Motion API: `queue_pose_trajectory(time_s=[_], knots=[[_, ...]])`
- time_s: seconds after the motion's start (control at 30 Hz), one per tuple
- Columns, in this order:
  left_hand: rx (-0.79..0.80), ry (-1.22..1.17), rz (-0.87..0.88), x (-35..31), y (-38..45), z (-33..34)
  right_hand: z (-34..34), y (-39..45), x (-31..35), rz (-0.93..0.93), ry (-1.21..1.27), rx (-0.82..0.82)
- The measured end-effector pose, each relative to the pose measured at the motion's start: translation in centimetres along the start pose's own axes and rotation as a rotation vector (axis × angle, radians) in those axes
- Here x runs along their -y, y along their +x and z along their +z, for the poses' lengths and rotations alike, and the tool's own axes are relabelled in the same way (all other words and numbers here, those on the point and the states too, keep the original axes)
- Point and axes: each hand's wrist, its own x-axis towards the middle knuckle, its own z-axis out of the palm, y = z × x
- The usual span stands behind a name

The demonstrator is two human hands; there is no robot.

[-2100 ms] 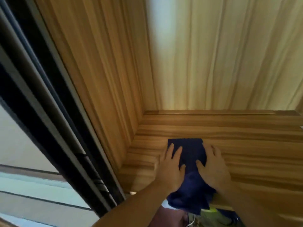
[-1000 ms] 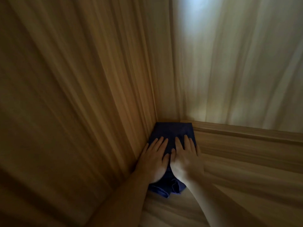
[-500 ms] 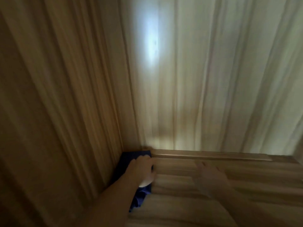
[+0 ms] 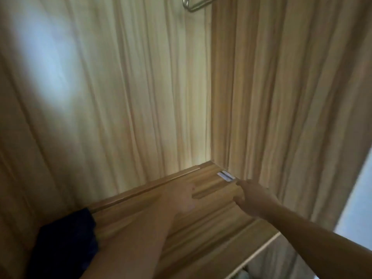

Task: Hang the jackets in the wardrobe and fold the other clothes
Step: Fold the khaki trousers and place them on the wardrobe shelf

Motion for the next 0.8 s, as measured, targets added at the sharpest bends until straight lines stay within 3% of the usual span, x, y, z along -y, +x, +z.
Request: queue_pose_trajectory(time_s=[0.17,0.4,0.6,0.8], knots=[[0.058,-0.081,0.267,-7.4,-1.3,5.6,-0.2,-12.4,-5.0,0.298,-0.003,-0.076],[0.179,-0.059,0.707,-22.9,-10.6,11.0,-1.2,-34.7,-10.4,0.712,-0.058,-0.140],[0.221,0.021,1.093,-36.3,-24.2,12.5,-3.9,-55.3,-10.8,1.080,-0.115,-0.257],[0.288,0.052,1.414,-44.5,-42.5,14.1,-3.8,-77.0,-5.3,1.410,-0.098,-0.356]])
